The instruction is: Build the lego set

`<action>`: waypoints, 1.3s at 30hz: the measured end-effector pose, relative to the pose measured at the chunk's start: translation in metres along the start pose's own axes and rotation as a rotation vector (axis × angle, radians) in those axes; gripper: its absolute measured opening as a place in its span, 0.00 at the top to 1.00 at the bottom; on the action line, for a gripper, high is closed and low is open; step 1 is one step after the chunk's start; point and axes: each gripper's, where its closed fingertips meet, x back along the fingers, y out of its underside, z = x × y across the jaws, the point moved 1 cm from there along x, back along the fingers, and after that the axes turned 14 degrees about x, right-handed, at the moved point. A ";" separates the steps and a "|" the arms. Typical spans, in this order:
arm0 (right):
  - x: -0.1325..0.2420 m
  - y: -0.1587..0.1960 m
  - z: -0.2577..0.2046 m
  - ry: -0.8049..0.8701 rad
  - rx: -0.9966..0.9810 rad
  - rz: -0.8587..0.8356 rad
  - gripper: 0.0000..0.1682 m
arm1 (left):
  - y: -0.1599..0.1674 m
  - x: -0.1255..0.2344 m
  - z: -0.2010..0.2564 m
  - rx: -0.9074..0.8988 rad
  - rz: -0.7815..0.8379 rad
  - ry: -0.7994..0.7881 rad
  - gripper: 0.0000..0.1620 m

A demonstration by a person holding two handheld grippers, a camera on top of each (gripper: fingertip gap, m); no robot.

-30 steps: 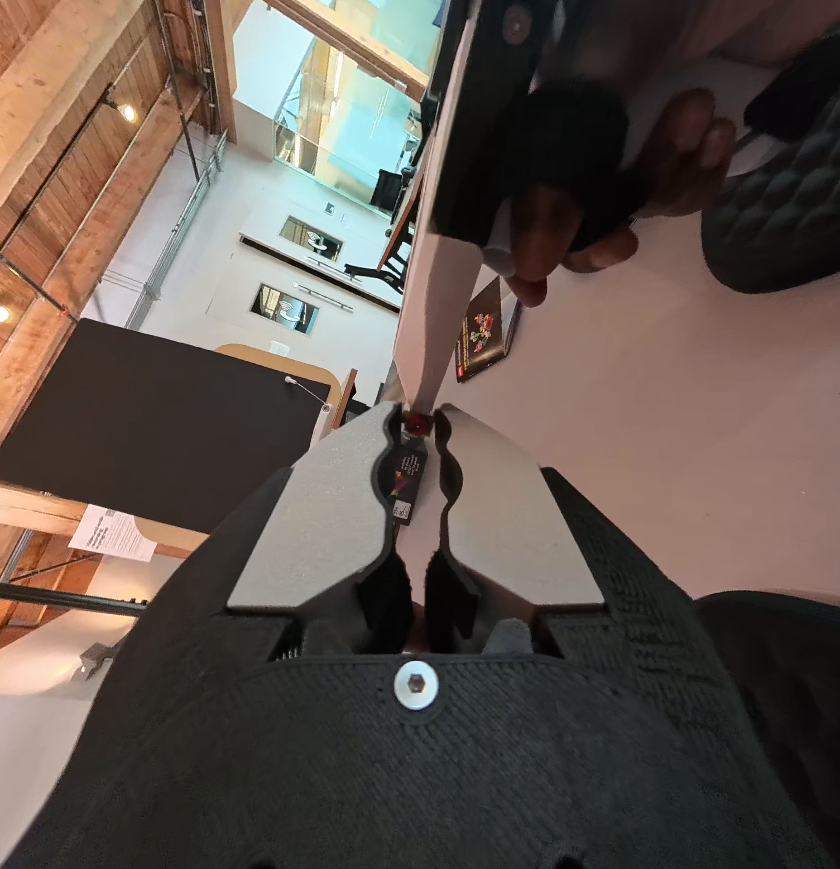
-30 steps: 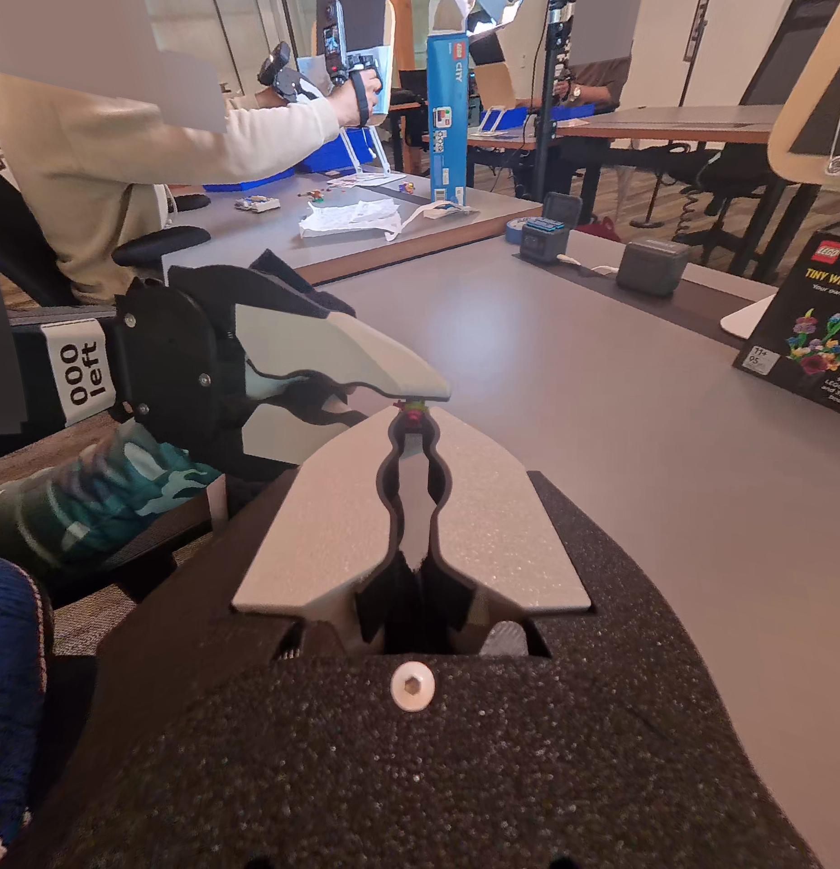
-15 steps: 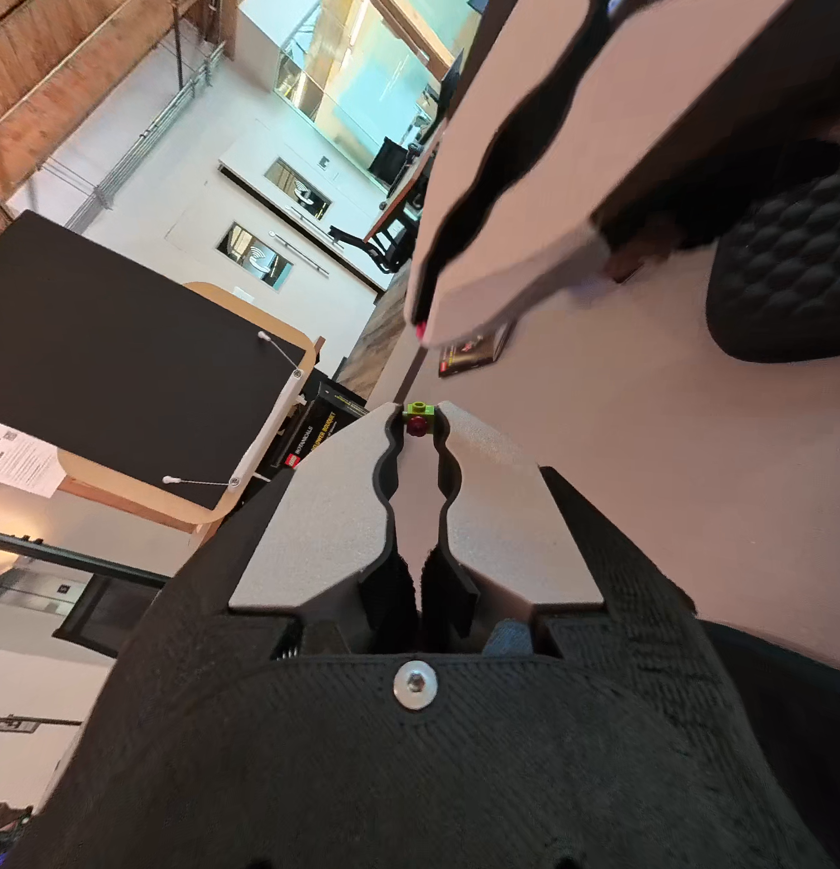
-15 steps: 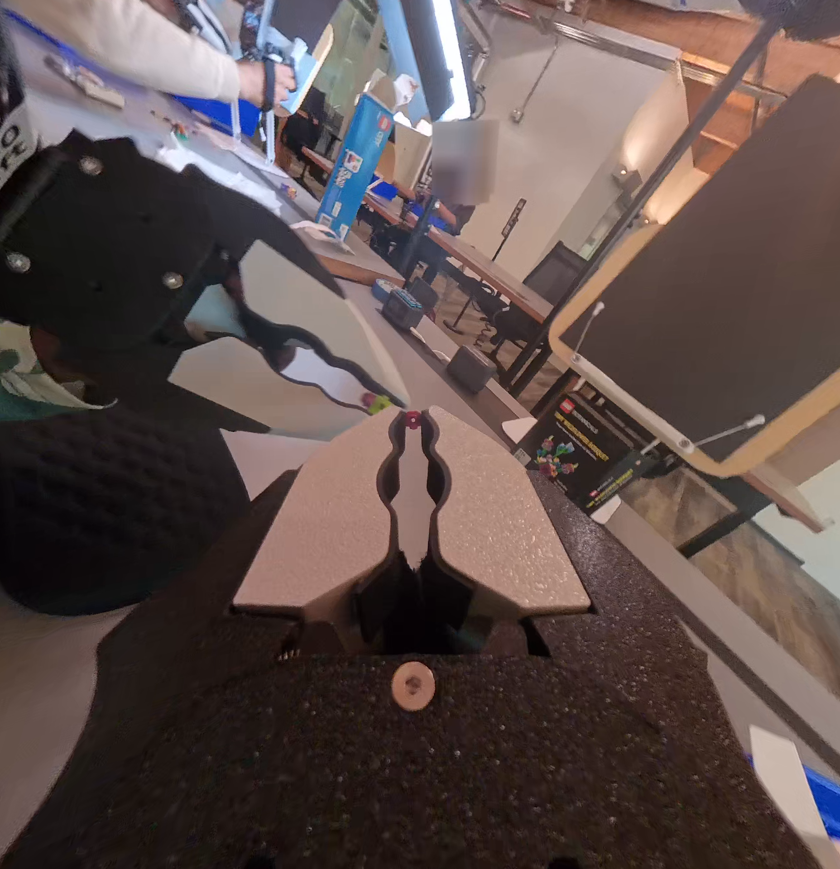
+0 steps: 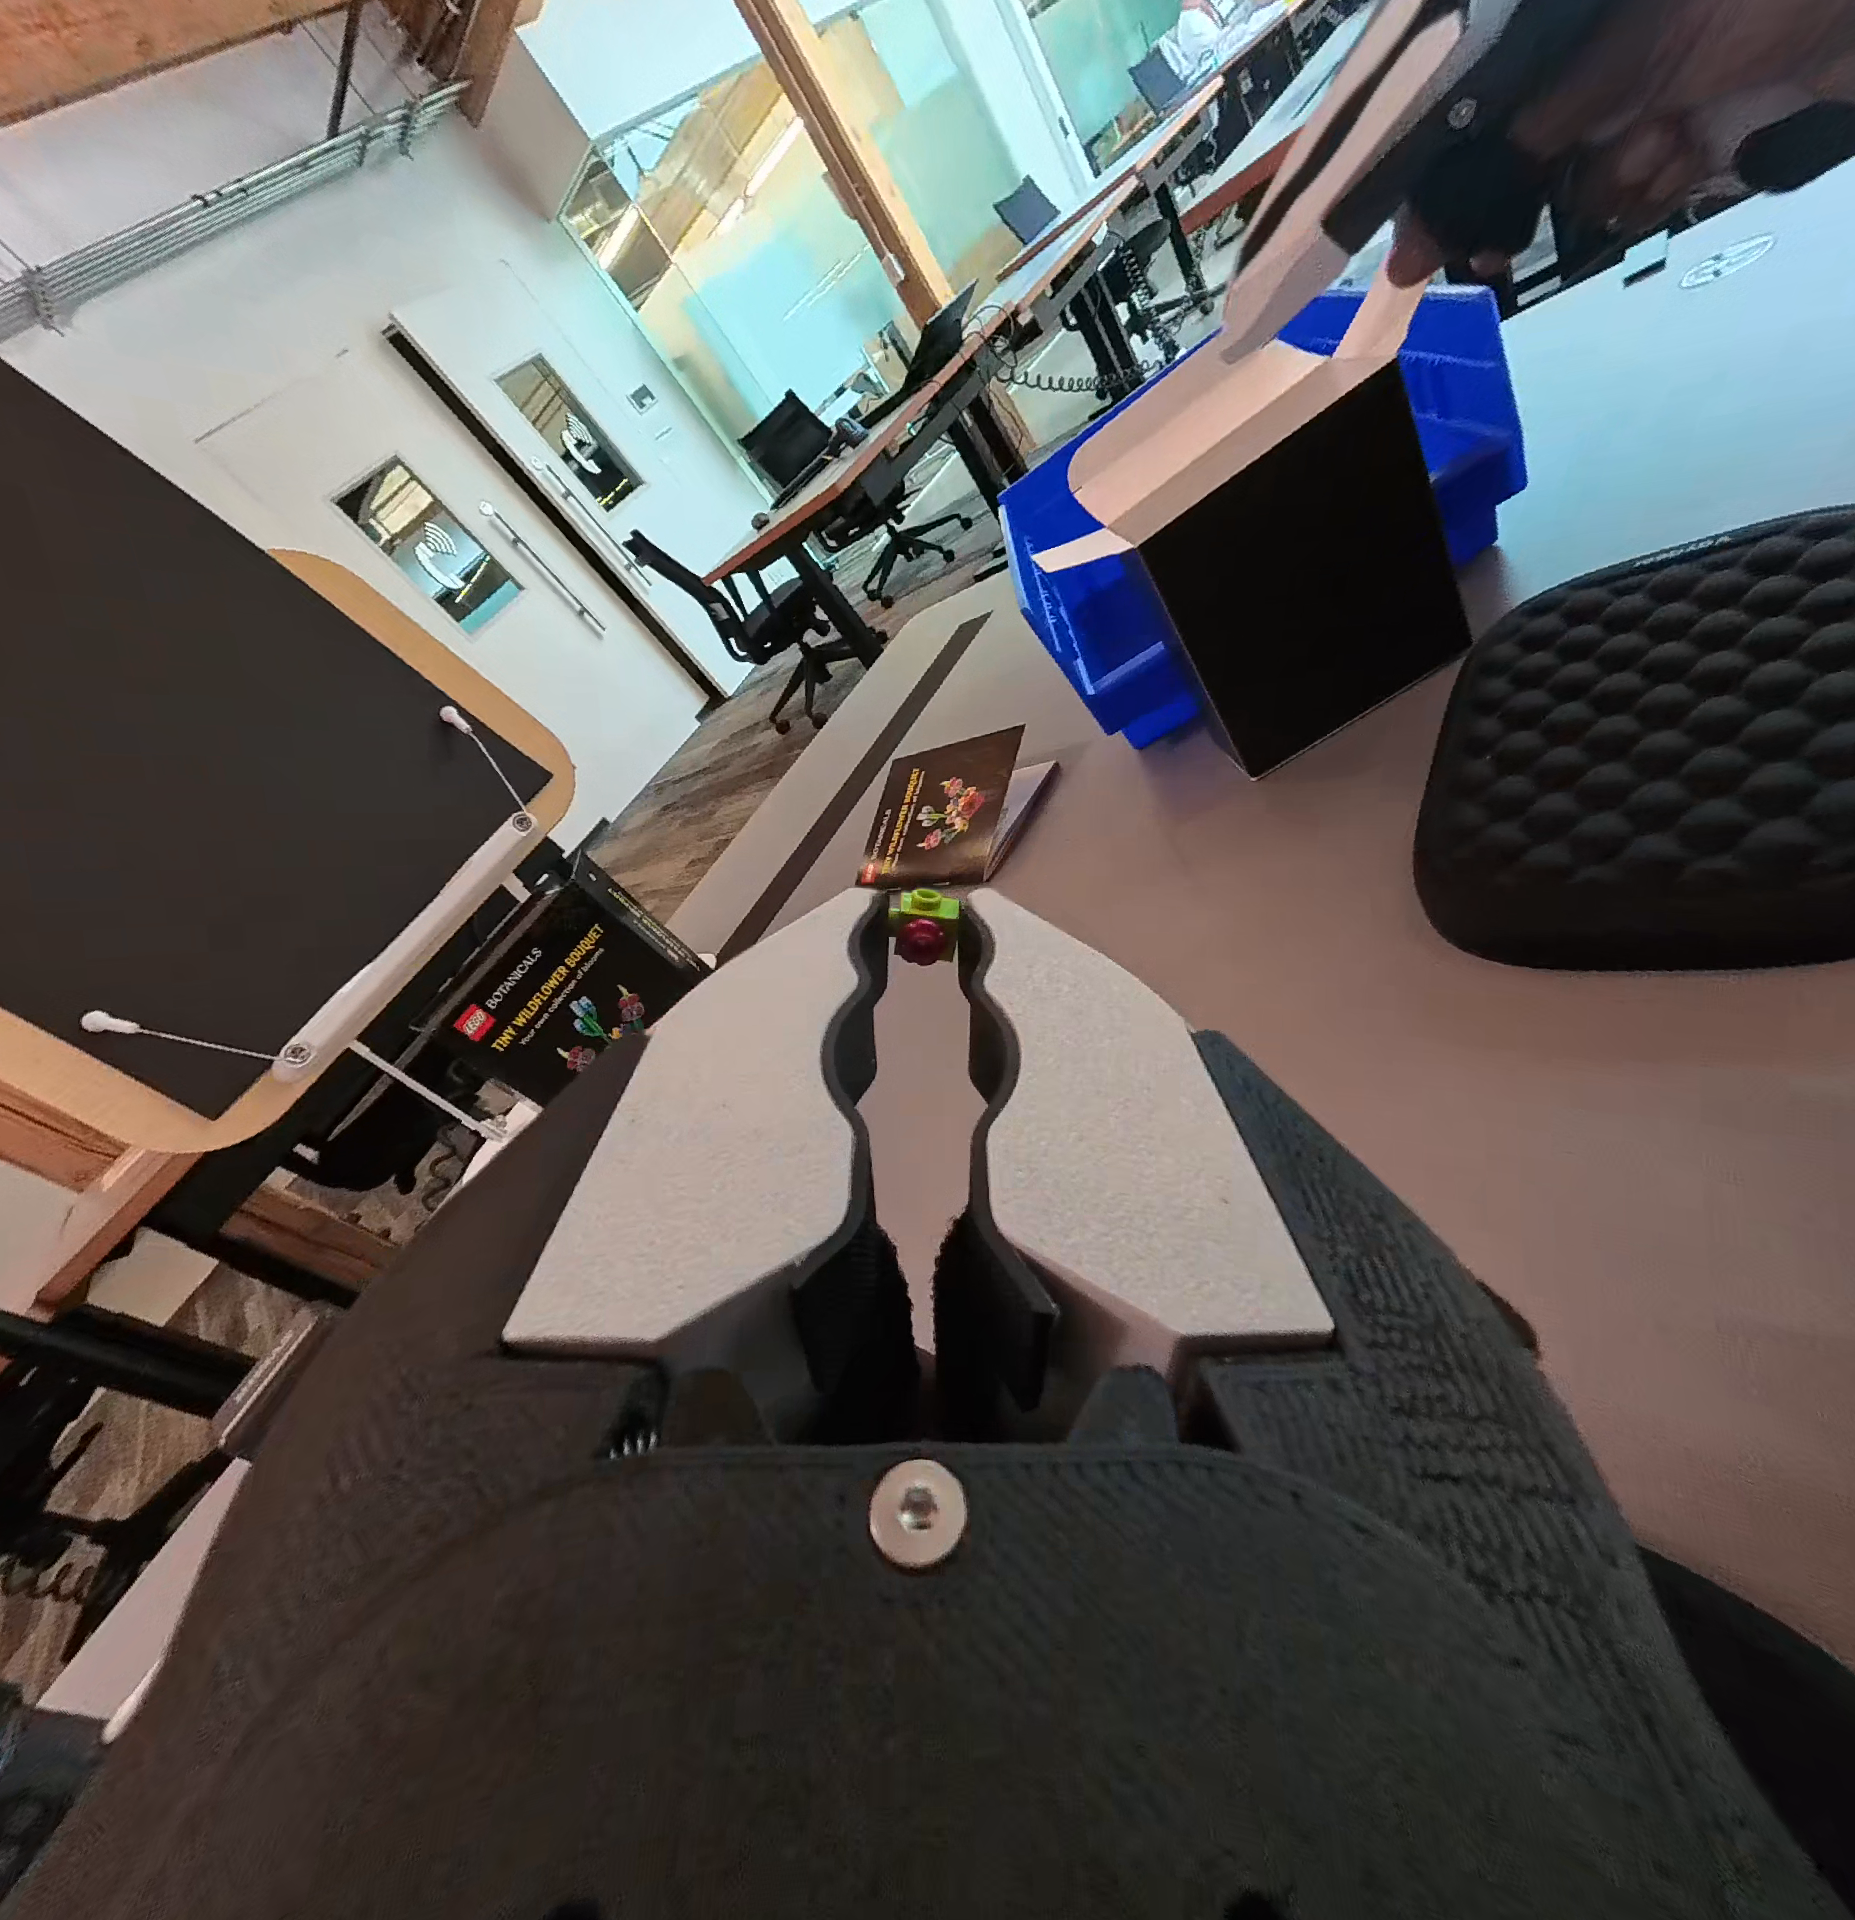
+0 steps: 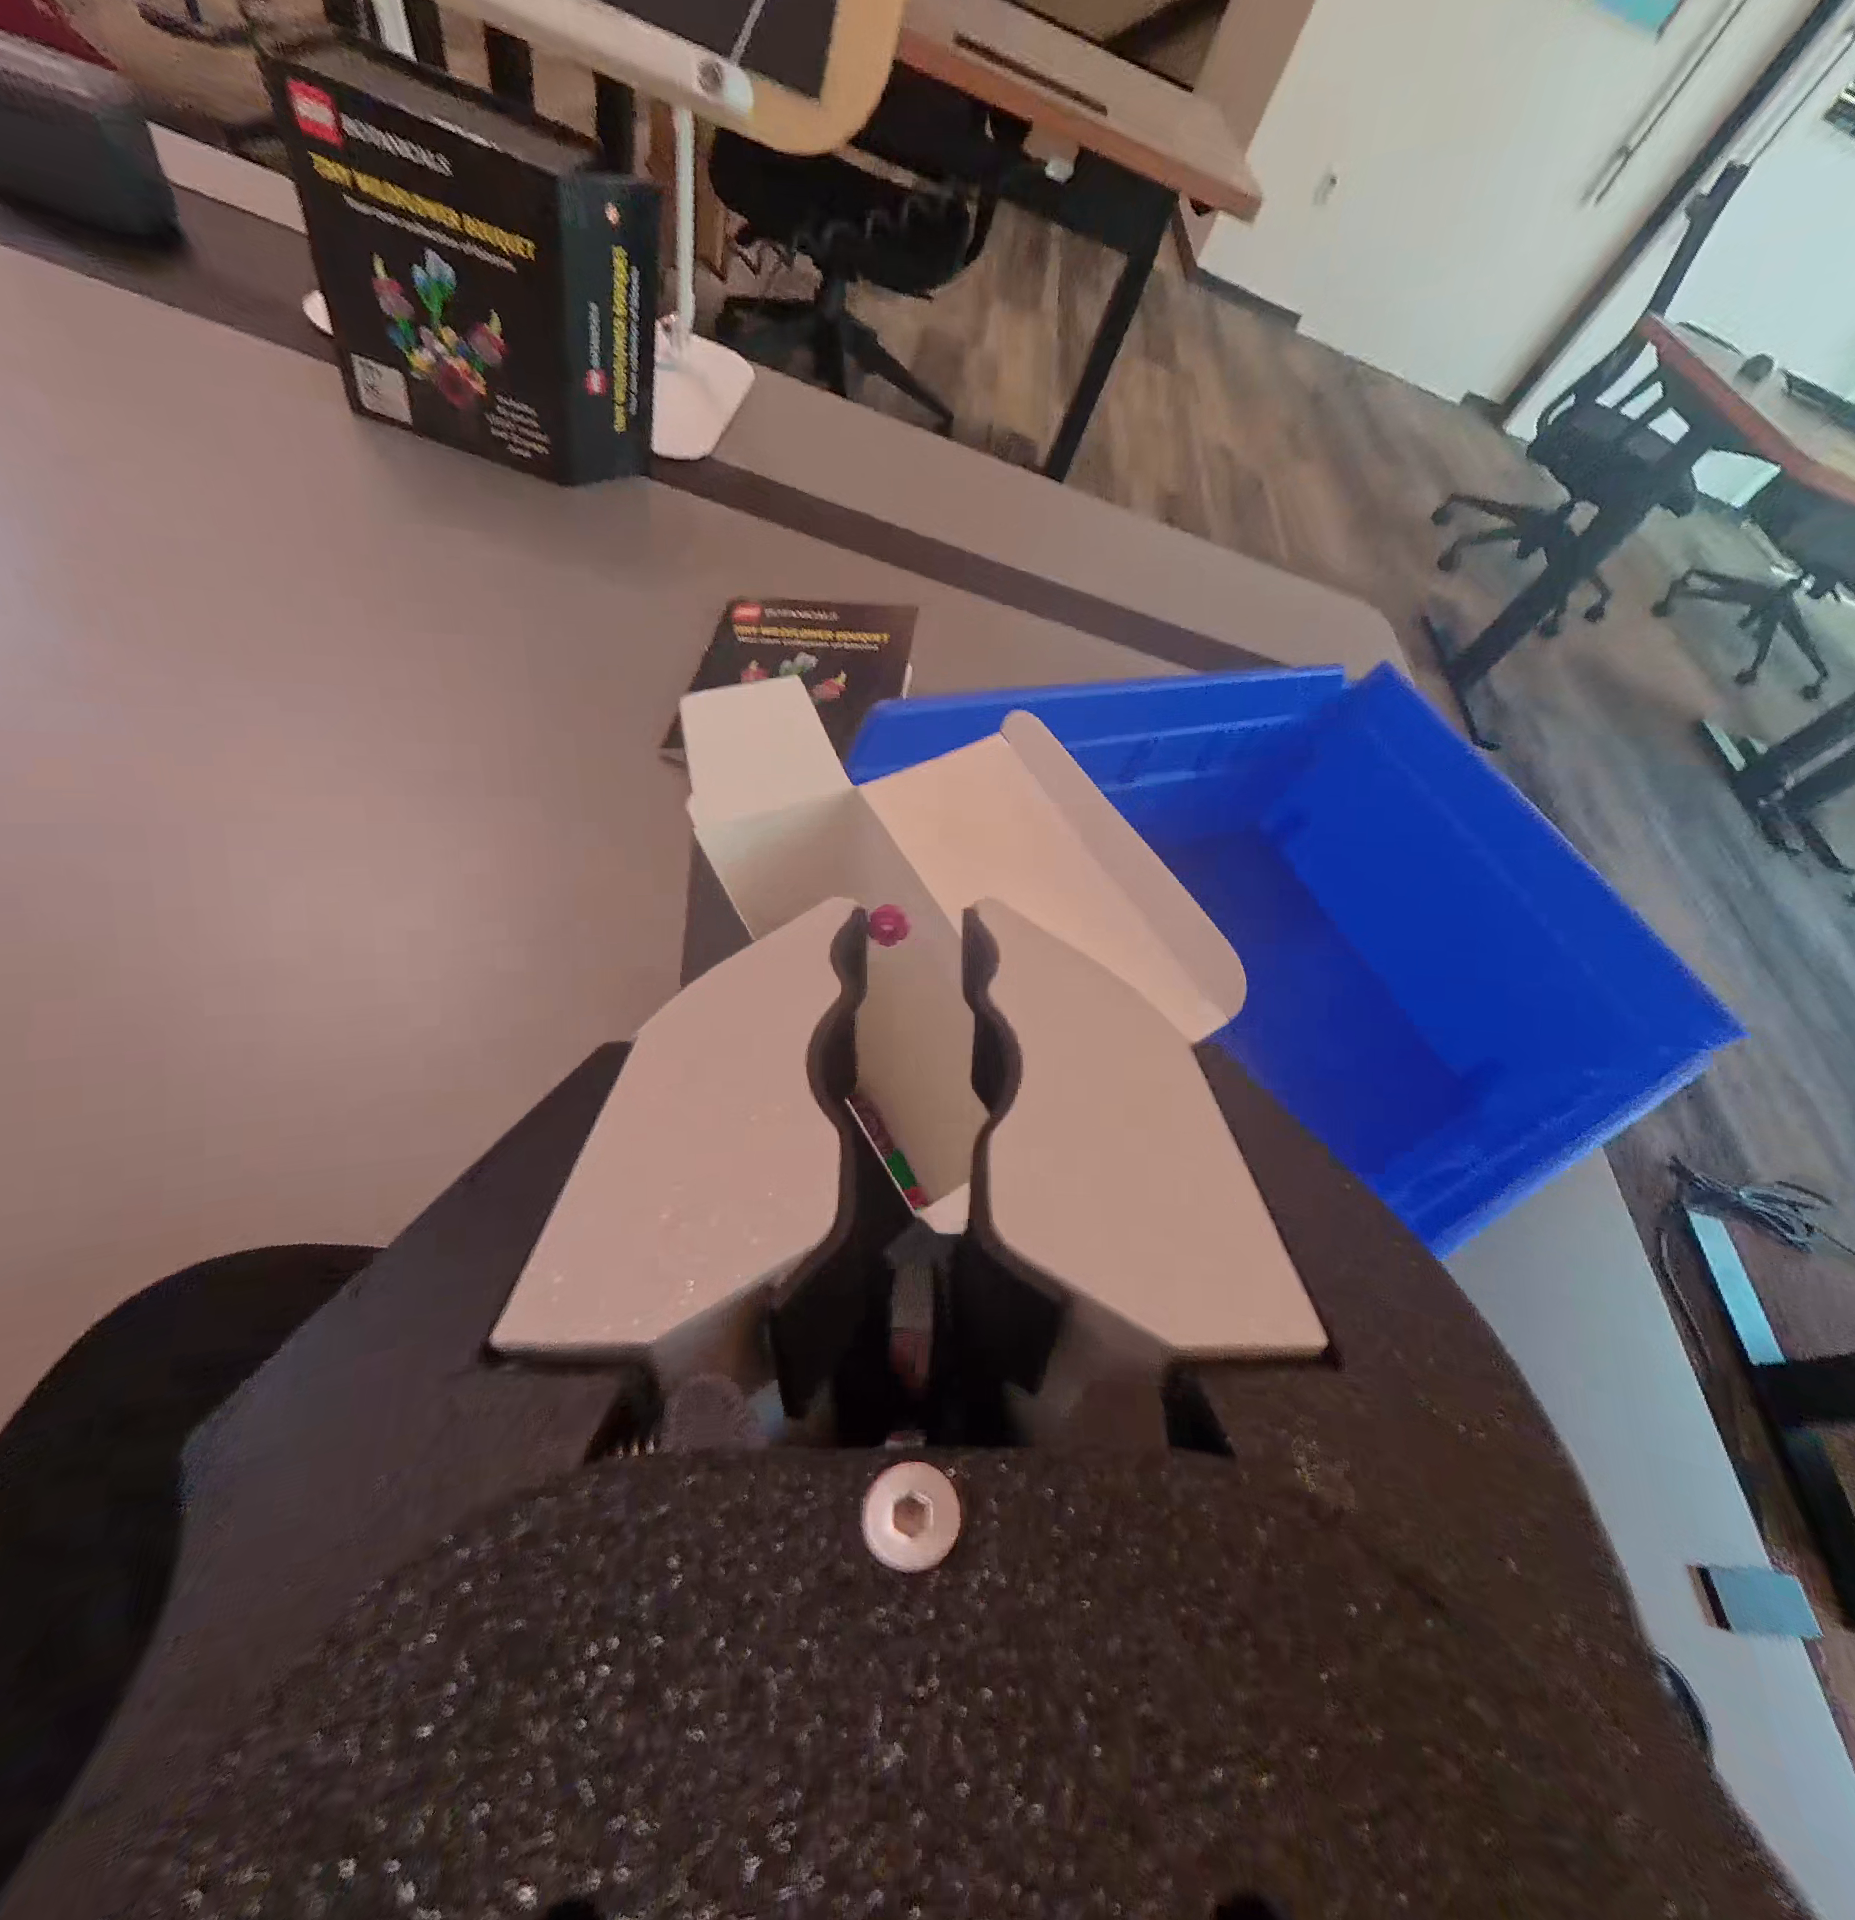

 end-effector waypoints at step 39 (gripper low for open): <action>0.004 0.014 0.033 -0.247 -0.071 -0.065 0.58 | 0.009 -0.005 0.003 0.004 -0.015 0.021 0.92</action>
